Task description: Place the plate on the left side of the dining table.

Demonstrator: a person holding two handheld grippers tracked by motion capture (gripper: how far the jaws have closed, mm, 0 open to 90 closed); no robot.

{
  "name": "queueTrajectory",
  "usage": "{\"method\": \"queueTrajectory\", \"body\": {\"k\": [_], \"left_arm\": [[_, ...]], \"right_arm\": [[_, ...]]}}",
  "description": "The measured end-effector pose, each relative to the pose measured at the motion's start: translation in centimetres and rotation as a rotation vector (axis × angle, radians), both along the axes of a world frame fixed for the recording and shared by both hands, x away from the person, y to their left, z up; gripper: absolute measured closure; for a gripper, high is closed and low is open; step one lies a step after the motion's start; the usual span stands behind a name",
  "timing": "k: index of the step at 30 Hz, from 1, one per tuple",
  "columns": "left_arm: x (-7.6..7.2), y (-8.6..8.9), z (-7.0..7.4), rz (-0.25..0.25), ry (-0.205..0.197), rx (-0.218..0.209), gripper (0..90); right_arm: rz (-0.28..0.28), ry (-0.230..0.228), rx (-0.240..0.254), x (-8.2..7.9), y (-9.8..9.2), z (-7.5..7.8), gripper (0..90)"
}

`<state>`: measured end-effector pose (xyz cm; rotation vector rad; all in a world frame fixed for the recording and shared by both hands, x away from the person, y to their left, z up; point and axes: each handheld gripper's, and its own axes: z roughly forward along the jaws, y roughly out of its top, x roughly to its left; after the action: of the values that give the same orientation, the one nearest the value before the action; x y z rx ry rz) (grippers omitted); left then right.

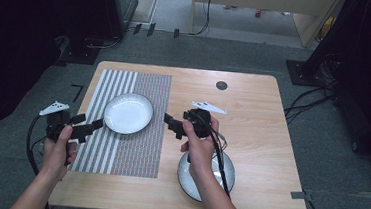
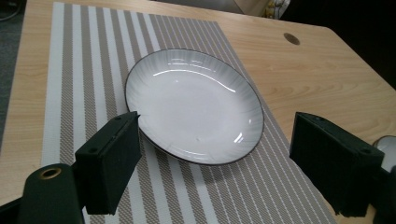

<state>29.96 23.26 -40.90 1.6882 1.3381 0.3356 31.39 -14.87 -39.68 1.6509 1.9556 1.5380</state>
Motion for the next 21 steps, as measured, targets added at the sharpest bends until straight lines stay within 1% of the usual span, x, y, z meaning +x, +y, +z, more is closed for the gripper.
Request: {"method": "queueTrajectory", "body": {"k": [2,4,6,9,10,11,12,14,16,21], "left_arm": [[-0.5,-0.2,0.1,-0.002,-0.008,0.001,16.5],[-1.1,-0.3,0.3,-0.01,-0.018,-0.009,16.5],[-1.6,-0.3,0.5,-0.007,-0.032,-0.006,16.5],[-2.4,-0.5,0.7,-0.008,-0.042,-0.005,16.5],[-2.6,-0.5,0.7,-0.011,-0.041,-0.012,16.6],[-2.8,-0.5,0.6,-0.013,-0.042,-0.015,16.6],[-3.1,-0.6,0.5,-0.013,-0.046,-0.008,16.5],[-3.4,-0.7,0.4,-0.015,-0.045,-0.015,16.6],[-3.8,-0.8,0.1,-0.013,-0.049,-0.01,16.6],[-4.4,-0.6,-0.6,-0.007,-0.057,-0.022,16.5]], "right_arm": [[-0.002,-0.01,-0.005,-0.5,-0.6,0.1,24.8],[-0.005,-0.017,-0.006,-0.9,-1.2,0.1,24.6],[-0.014,-0.029,-0.023,-1.5,-2.1,0.1,24.6],[-0.025,-0.034,-0.03,-2.1,-3.2,-0.1,24.6],[-0.031,-0.037,-0.033,-2.3,-3.7,-0.3,24.6],[-0.038,-0.037,-0.037,-2.5,-4.1,-0.4,24.6],[-0.045,-0.039,-0.04,-2.7,-4.4,-0.4,24.6],[-0.056,-0.043,-0.048,-3.1,-5.2,-0.7,24.6],[-0.067,-0.049,-0.057,-3.5,-6.0,-0.9,24.5],[-0.094,-0.065,-0.07,-4.7,-8.0,-1.3,24.5]]}}
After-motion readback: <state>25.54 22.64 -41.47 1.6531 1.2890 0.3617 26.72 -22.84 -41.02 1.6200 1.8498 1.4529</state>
